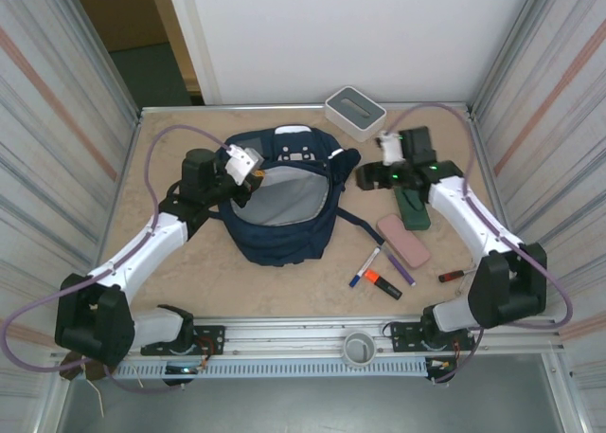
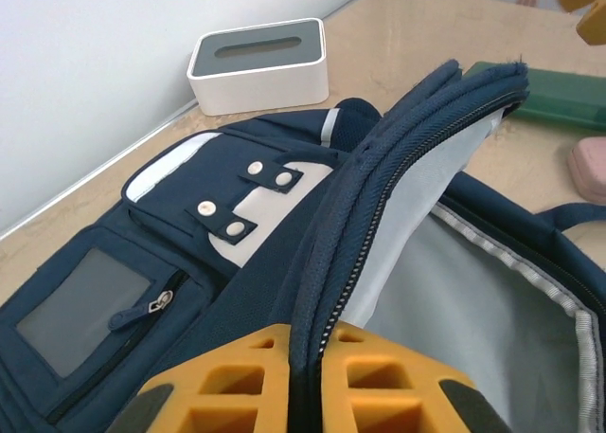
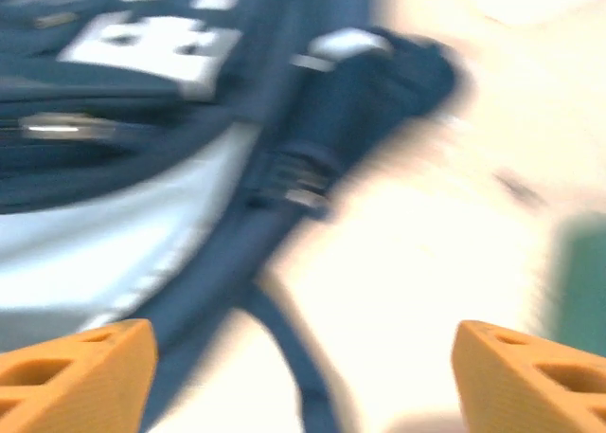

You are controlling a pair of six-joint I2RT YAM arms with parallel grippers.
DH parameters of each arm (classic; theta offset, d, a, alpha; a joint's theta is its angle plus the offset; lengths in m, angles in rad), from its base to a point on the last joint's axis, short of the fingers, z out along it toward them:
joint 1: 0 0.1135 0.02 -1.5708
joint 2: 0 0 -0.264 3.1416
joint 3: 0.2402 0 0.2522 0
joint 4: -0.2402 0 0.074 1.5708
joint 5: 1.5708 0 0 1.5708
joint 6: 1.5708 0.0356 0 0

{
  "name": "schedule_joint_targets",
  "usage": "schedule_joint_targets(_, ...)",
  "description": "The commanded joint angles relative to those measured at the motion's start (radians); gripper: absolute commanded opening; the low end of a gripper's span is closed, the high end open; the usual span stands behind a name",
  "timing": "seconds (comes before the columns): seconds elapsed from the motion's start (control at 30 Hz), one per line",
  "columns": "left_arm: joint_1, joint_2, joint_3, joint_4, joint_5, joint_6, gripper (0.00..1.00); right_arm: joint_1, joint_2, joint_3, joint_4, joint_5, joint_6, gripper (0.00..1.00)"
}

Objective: Pack the student bag

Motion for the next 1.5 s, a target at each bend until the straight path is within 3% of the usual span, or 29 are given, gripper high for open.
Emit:
schedule_joint_targets(0.0,0.002,-0.048,0.000,0.008,0.028,-0.124,0.00,-0.125,-0.016,-0.054,-0.044,0.176,0.139,0.87)
schedule_joint_targets(0.2,0.002,-0.054,-0.025,0.052,0.065,-0.184,0.00,-0.244,0.134,-0.040,-0.095,0.215,0.119,0.93)
schedule_joint_targets(0.37,0.002,-0.060,-0.029,0.049,0.041,-0.184,0.00,-0.248,0.269,-0.004,-0.120,0.123,0.100,0.97)
schedule_joint_targets(0.5,0.002,-0.061,-0.030,0.040,0.036,-0.184,0.00,-0.238,0.331,0.006,-0.128,0.157,0.095,0.97)
schedule_joint_targets(0.6,0.001,-0.065,-0.036,0.042,0.034,-0.186,0.00,-0.231,0.343,0.007,-0.120,0.138,0.094,0.89)
schedule_joint_targets(0.83,0.001,-0.078,-0.018,0.031,0.025,-0.251,0.00,-0.213,0.260,0.010,-0.135,0.135,0.088,0.49)
schedule_joint_targets(0.9,0.001,-0.087,-0.012,0.033,0.022,-0.283,0.00,-0.203,0.195,0.008,-0.140,0.138,0.092,0.44)
schedule_joint_targets(1.03,0.006,-0.097,0.013,0.042,0.016,-0.361,0.00,-0.121,0.059,0.014,-0.153,0.046,0.093,0.42)
schedule_joint_targets(1.17,0.030,-0.081,0.076,0.031,0.047,-0.448,0.00,0.029,-0.015,0.024,-0.167,-0.104,0.084,0.41)
schedule_joint_targets(1.3,0.058,-0.050,0.116,0.053,0.113,-0.498,0.00,0.207,0.008,0.079,-0.232,-0.206,0.031,0.43)
schedule_joint_targets(1.47,0.085,0.000,0.163,0.051,0.190,-0.530,0.00,0.324,0.109,0.175,-0.327,-0.251,-0.036,0.44)
